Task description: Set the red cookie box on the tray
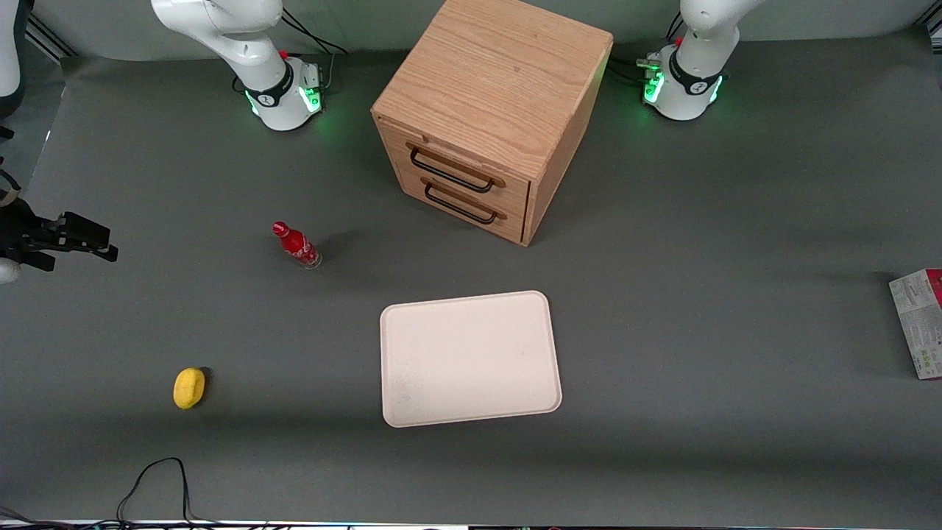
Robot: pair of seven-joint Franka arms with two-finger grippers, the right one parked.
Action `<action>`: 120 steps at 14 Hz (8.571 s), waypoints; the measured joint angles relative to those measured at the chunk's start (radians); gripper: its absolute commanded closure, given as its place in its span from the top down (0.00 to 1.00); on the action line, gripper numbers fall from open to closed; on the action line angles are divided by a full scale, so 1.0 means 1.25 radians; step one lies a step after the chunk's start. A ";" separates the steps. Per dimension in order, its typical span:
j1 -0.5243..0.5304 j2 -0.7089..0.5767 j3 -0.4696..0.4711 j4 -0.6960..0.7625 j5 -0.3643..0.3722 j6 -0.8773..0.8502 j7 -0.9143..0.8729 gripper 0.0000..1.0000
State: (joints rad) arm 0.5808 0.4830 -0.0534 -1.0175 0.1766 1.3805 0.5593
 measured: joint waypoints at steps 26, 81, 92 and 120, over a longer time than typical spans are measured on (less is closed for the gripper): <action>0.027 0.261 -0.015 -0.236 -0.037 0.574 -0.018 0.00; -0.824 0.334 -0.081 -0.064 -0.150 0.494 -1.078 0.00; -0.826 0.342 -0.080 -0.060 -0.115 0.494 -1.072 1.00; -0.461 -0.424 0.031 -0.600 -0.111 0.186 -0.534 1.00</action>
State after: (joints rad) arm 0.0046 -0.0475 -0.0150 -1.7674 0.0383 1.6129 -0.1088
